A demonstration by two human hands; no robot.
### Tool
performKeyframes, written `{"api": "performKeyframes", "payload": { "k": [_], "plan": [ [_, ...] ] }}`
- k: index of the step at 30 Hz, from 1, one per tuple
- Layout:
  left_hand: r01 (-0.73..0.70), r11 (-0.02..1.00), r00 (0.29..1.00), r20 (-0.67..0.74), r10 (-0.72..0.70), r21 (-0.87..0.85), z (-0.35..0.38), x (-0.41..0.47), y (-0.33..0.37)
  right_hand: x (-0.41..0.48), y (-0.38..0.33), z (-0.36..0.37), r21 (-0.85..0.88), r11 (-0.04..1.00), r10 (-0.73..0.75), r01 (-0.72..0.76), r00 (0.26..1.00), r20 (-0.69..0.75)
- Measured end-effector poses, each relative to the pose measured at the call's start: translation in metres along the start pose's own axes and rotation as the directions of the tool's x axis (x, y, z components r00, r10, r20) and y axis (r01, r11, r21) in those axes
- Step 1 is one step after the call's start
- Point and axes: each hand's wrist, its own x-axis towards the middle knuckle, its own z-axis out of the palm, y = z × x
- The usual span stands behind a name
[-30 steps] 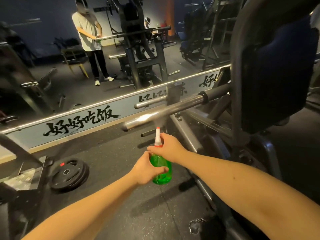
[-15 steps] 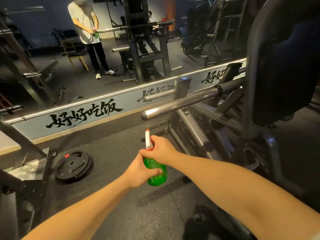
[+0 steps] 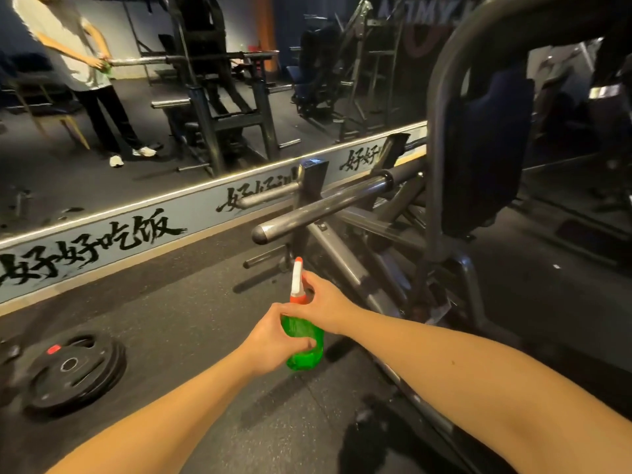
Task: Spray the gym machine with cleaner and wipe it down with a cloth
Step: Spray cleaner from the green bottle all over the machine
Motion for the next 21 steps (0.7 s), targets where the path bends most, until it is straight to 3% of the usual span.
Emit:
{"api": "performKeyframes", "payload": {
  "k": [11,21],
  "plan": [
    [-0.118,0.993,0.973,0.201,0.113,0.011,0.056,0.047,0.048,-0.029,0.045,-0.064,-0.016,0.988,0.141,-0.151,0.953,-0.266],
    [-0.182,0.981,0.964,0.185,0.191,-0.066,0.042,0.117,0.123,0.023,0.021,-0.159,-0.048,0.999,-0.023,0.003,0.906,-0.423]
  ]
}}
